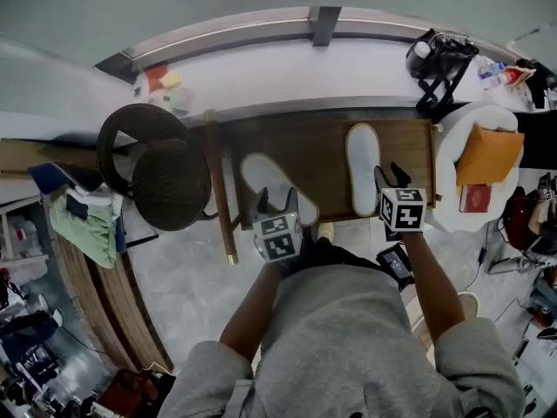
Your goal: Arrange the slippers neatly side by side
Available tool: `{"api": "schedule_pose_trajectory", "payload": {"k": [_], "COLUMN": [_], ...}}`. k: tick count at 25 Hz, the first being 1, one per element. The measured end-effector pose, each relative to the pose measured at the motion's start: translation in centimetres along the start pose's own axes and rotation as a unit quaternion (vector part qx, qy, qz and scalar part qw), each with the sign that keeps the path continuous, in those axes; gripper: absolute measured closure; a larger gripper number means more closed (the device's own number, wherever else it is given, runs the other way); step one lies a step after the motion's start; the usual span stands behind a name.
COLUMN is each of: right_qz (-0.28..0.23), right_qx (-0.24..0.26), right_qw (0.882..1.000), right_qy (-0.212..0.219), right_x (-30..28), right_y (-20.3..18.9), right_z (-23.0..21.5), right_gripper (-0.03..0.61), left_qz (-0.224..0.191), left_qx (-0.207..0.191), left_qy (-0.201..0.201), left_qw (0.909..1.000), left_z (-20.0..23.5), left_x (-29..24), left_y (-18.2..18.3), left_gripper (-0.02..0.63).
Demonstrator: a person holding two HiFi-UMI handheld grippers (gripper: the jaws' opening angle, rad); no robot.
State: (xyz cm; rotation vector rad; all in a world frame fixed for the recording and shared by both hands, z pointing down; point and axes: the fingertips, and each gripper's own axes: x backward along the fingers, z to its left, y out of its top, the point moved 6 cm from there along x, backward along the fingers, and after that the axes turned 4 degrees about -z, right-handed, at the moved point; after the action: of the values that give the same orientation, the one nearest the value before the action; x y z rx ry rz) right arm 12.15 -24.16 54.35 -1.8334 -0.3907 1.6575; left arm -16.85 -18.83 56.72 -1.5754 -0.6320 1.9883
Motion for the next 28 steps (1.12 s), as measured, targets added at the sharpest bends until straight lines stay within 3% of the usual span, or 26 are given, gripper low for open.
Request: {"api": "schedule_pose_trajectory", "payload": {"k": [6, 11, 12, 15, 28], "right_qz": [0.009, 0.018, 0.019, 0.024, 0.028], "right_qx": [-0.007, -0.011, -0.012, -0.015, -0.023], "right_qw": [1.0, 1.0, 0.999, 0.999, 0.999], "right_qy": [-0.019, -0.023, -0.023, -0.024, -0.027], "right_x": [0.2, 0.2, 0.2, 0.3, 0.7], "right_y": [-0.5, -0.8, -0.8, -1.1, -2.1], "right_z": [-0.4, -0.4, -0.4, -0.4, -0.2], "right_gripper": [0.411, 0.411, 0.411, 0.411, 0.413], "left_qz": [0.035, 0.038, 0.038, 0.041, 0.033], "left_qx": [0.03, 0.058, 0.058, 0.039, 0.042], "left_qy": [0.042, 0.072, 0.078, 0.097, 0.108], "left_qw": [0.9981, 0.995, 0.9945, 0.9937, 0.9927], "left_z": [1.4, 1.9, 2.0, 1.9, 2.3], "left_x": [-3.3, -4.3, -4.4, -4.3, -3.5], "left_y": [-0.9, -0.5, -0.3, -0.3, -0.3], "left_gripper": [0.343, 0.345, 0.355, 0.47, 0.566]}}
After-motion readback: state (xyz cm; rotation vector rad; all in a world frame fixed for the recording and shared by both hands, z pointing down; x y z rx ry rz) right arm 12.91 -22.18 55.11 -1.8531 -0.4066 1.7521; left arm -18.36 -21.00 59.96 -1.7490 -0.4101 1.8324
